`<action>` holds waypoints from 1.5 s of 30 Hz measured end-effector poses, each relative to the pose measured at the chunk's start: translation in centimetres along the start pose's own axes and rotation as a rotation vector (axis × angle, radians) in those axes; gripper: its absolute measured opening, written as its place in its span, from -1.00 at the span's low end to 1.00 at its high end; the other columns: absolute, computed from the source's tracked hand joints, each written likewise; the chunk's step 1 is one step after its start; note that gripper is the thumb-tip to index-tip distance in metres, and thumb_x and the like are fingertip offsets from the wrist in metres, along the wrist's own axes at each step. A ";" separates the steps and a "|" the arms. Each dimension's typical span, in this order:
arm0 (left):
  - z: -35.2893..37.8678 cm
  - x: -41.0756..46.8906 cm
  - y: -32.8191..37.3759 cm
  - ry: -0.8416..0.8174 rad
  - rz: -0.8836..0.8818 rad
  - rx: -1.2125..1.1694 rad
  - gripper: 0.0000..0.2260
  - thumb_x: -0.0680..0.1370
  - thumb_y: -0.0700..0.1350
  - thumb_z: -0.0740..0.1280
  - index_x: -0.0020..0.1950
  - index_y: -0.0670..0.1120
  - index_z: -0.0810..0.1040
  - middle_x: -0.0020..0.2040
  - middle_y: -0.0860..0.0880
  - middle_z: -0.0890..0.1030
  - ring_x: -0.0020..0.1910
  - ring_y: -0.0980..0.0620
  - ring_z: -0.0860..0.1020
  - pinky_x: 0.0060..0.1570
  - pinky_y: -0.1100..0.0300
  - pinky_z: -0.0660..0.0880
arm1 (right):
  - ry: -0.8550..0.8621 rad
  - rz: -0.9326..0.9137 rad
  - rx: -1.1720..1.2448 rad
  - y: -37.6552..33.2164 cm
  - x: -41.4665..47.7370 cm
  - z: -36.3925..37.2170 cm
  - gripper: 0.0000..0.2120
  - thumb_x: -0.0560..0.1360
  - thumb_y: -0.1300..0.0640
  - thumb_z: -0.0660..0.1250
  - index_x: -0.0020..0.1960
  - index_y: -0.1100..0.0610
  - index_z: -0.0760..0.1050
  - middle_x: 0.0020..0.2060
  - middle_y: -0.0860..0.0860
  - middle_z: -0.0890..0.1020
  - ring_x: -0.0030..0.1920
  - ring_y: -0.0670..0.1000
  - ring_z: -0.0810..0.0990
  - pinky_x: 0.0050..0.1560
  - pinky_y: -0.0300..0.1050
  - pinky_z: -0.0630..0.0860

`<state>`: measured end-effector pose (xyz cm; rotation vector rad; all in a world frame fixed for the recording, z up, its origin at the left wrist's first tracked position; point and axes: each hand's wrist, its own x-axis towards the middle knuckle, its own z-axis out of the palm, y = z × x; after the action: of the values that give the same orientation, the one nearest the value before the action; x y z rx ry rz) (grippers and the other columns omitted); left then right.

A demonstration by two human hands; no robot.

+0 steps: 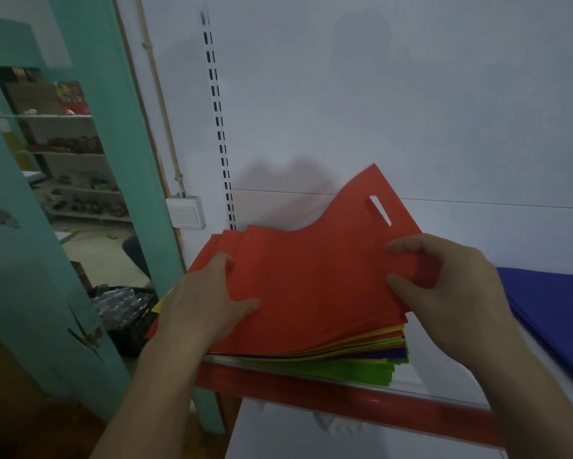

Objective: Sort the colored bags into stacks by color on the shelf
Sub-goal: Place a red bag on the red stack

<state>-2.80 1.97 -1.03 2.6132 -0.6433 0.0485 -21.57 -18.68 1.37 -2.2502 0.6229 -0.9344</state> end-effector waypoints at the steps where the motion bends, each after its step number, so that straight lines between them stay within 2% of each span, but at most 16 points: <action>1: 0.0 0.0 -0.1 0.013 0.003 -0.010 -0.41 0.39 0.23 0.48 0.34 0.12 0.37 0.20 0.01 0.59 0.15 -0.08 0.57 0.14 0.00 0.50 | 0.003 0.009 0.038 0.0 0.0 0.1 -0.69 0.45 0.18 0.51 0.04 -0.18 0.57 -0.11 -0.32 0.56 -0.15 -0.20 0.60 -0.13 -0.21 0.59; 5: 0.3 -0.5 0.1 0.206 0.061 -0.035 -0.58 0.51 0.08 0.40 0.33 0.15 0.39 0.19 0.05 0.62 0.12 -0.06 0.59 0.13 -0.03 0.51 | 0.027 0.008 0.106 0.2 0.0 0.4 -0.66 0.43 0.18 0.52 -0.04 -0.25 0.55 -0.12 -0.38 0.57 -0.18 -0.16 0.63 -0.17 -0.17 0.62; 10: -0.3 -1.2 0.8 0.401 0.050 -0.003 -0.63 0.57 0.01 0.31 0.39 0.10 0.47 0.08 -0.03 0.64 0.10 -0.10 0.53 0.06 -0.08 0.46 | 0.080 0.012 0.181 1.0 0.2 0.5 -0.70 0.40 0.15 0.55 -0.03 -0.21 0.58 -0.13 -0.31 0.64 -0.19 -0.20 0.65 -0.19 -0.12 0.64; 12: -0.6 -1.2 0.9 0.412 0.079 -0.115 -0.63 0.58 -0.04 0.31 0.40 0.10 0.46 0.03 0.05 0.61 -0.09 0.08 0.54 -0.09 0.08 0.50 | 0.121 -0.005 0.220 1.1 0.1 0.4 -0.80 0.45 0.08 0.49 -0.06 -0.21 0.59 -0.19 -0.35 0.65 -0.16 -0.24 0.64 -0.23 -0.23 0.59; 13: -0.7 -1.3 1.1 0.410 0.094 -0.198 -0.63 0.59 -0.08 0.31 0.40 0.11 0.45 0.02 0.13 0.55 -0.18 0.26 0.48 -0.18 0.24 0.45 | 0.145 -0.015 0.238 1.1 0.1 0.3 -0.85 0.50 0.06 0.44 -0.07 -0.21 0.59 -0.19 -0.38 0.64 -0.14 -0.26 0.64 -0.24 -0.30 0.56; 15: -0.9 -1.8 1.8 0.416 0.131 -0.346 -0.63 0.60 -0.15 0.29 0.37 0.16 0.46 0.03 0.23 0.51 -0.24 0.41 0.44 -0.26 0.51 0.33 | 0.196 -0.024 0.271 1.4 0.1 -0.2 -0.85 0.55 0.11 0.38 -0.07 -0.15 0.60 -0.16 -0.39 0.64 -0.14 -0.26 0.63 -0.28 -0.40 0.53; 17: -0.9 -2.3 2.6 0.419 0.170 -0.438 -0.64 0.60 -0.18 0.29 0.29 0.22 0.50 -0.01 0.31 0.54 -0.20 0.42 0.50 -0.30 0.52 0.37 | 0.239 0.005 0.363 2.2 -0.1 -1.2 -0.82 0.53 0.23 0.41 -0.04 -0.06 0.61 -0.15 -0.25 0.68 -0.19 -0.20 0.66 -0.31 -0.40 0.54; 20: -0.6 -3.3 4.3 0.406 0.226 -0.538 -0.61 0.58 -0.24 0.30 0.23 0.24 0.54 0.06 0.29 0.58 -0.08 0.34 0.56 -0.16 0.42 0.43 | 0.253 0.077 0.510 3.7 -0.5 -3.8 -0.74 0.46 0.35 0.46 0.04 0.06 0.59 -0.14 -0.06 0.69 -0.22 -0.12 0.70 -0.32 -0.35 0.58; 23: 0.0 -4.6 7.0 0.342 0.277 -0.667 -0.54 0.54 -0.35 0.31 0.20 0.21 0.58 0.08 0.26 0.63 0.05 0.32 0.58 0.02 0.36 0.52 | 0.258 0.139 0.569 5.9 -1.3 -7.5 -0.68 0.43 0.38 0.47 0.07 0.04 0.60 -0.10 -0.07 0.70 -0.18 -0.06 0.72 -0.28 -0.28 0.62; 25: 0.6 -5.5 9.4 0.280 0.313 -0.714 -0.49 0.49 -0.38 0.33 0.21 0.20 0.59 0.03 0.19 0.67 0.03 0.21 0.62 0.05 0.32 0.55 | 0.266 0.170 0.568 7.9 -1.9 -10.3 -0.64 0.42 0.41 0.46 0.09 0.02 0.62 -0.06 -0.06 0.72 -0.16 -0.04 0.73 -0.25 -0.24 0.64; 28: 2.4 -7.2 14.4 0.219 0.369 -0.790 -0.50 0.42 -0.32 0.33 0.22 0.18 0.59 -0.02 0.04 0.70 0.00 -0.04 0.66 0.05 0.09 0.62 | 0.305 0.192 0.536 11.7 -3.0 -15.1 -0.62 0.44 0.42 0.44 0.10 0.00 0.64 -0.07 -0.07 0.74 -0.15 -0.05 0.73 -0.23 -0.23 0.64; 32: 6.5 -9.6 22.1 0.259 0.424 -0.827 -0.72 0.51 -0.19 0.38 0.12 0.15 0.62 0.00 0.19 0.68 -0.03 0.10 0.65 0.01 0.08 0.61 | 0.412 0.193 0.437 17.3 -4.7 -22.0 -0.67 0.51 0.39 0.37 0.07 -0.01 0.66 -0.08 -0.04 0.73 -0.15 -0.02 0.71 -0.20 -0.22 0.64; 34: 8.7 -10.9 26.0 0.284 0.462 -0.771 -0.78 0.56 -0.14 0.35 0.11 0.16 0.61 0.02 0.25 0.65 0.01 0.19 0.62 0.04 0.12 0.58 | 0.464 0.193 0.358 20.2 -5.8 -25.5 -0.69 0.55 0.36 0.33 0.04 -0.03 0.66 -0.13 -0.05 0.72 -0.22 0.08 0.68 -0.27 -0.10 0.64; 37: 12.2 -12.9 31.5 0.259 0.478 -0.726 -0.70 0.57 -0.23 0.33 0.16 0.16 0.58 -0.03 0.25 0.63 -0.06 0.20 0.60 -0.05 0.15 0.56 | 0.507 0.183 0.228 24.4 -7.4 -30.5 -0.73 0.58 0.30 0.31 0.05 -0.05 0.64 -0.16 -0.06 0.69 -0.31 0.13 0.65 -0.29 0.05 0.64; 41: 16.8 -16.0 39.1 0.203 0.520 -0.730 -0.69 0.57 -0.21 0.31 0.21 0.16 0.55 0.06 0.21 0.63 -0.01 0.23 0.60 0.00 0.22 0.53 | 0.562 0.221 0.130 30.2 -9.3 -37.3 -0.81 0.57 0.23 0.35 0.06 -0.05 0.61 -0.12 -0.09 0.67 -0.28 -0.01 0.68 -0.26 0.04 0.63; 45: 20.5 -18.2 46.3 0.149 0.530 -0.692 -0.68 0.56 -0.20 0.35 0.24 0.14 0.55 0.07 0.10 0.62 -0.06 0.21 0.58 -0.11 0.37 0.48 | 0.595 0.282 0.053 34.8 -10.5 -43.7 -0.80 0.58 0.21 0.34 0.07 -0.07 0.60 -0.14 -0.10 0.67 -0.30 -0.09 0.66 -0.36 -0.04 0.61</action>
<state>-41.21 -35.66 -2.79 1.7173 -1.0569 0.1509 -67.29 -52.14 -2.97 -1.7611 1.1230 -1.4548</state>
